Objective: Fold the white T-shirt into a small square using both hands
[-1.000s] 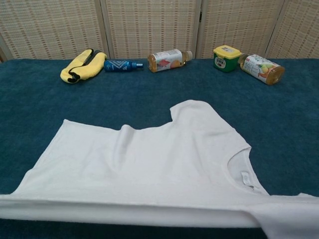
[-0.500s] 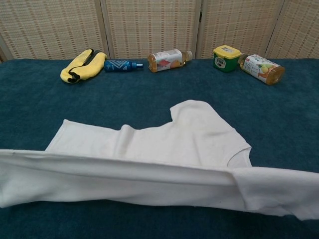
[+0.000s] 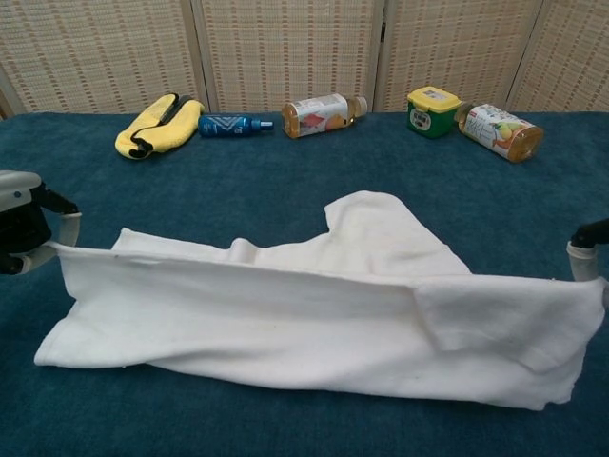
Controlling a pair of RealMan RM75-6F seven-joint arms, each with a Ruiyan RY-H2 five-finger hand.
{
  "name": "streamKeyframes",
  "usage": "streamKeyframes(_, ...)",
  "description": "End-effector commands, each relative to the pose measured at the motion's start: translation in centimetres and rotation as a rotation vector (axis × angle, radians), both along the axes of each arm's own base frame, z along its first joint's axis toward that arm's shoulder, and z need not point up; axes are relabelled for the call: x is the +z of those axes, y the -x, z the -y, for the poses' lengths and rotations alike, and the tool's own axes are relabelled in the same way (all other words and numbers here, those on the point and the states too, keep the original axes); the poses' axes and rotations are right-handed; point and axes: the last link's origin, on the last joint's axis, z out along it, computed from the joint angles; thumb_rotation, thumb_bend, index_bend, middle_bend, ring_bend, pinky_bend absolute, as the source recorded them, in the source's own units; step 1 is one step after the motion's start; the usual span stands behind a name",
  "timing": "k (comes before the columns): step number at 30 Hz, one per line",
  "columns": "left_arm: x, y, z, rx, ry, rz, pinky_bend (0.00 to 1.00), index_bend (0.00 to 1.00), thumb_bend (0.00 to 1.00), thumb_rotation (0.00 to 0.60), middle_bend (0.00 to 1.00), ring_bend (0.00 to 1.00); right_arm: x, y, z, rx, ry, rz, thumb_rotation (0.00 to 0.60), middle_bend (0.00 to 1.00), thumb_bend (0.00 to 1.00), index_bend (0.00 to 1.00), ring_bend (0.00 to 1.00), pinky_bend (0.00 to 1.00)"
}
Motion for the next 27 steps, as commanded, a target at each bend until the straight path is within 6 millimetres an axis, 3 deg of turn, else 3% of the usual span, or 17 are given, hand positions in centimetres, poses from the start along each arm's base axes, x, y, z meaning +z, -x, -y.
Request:
streamKeyframes(1,-0.6,-0.5,-1.6,-0.005,0.006,-0.024,0.97,0.57,0.57,0.600,0.94,0.86,-0.4,-0.4,0.8,0.003,0.007,0.004,0.600,1.00,0.56,0.68,1.00,1.00)
streamKeyframes(14,-2.4,-1.0,-5.2,0.037,0.033,-0.065,0.97,0.56,0.57,0.600,0.94,0.86,-2.0,-0.8,3.2,-0.010,0.036,-0.009,0.600,1.00,0.57,0.68,1.00,1.00)
streamKeyframes(27,-4.0,-1.0,-7.5,0.075,0.051,-0.139,0.97,0.53,0.57,0.600,0.94,0.86,-3.6,-1.2,4.8,-0.015,0.045,-0.018,0.600,1.00,0.57,0.68,1.00,1.00)
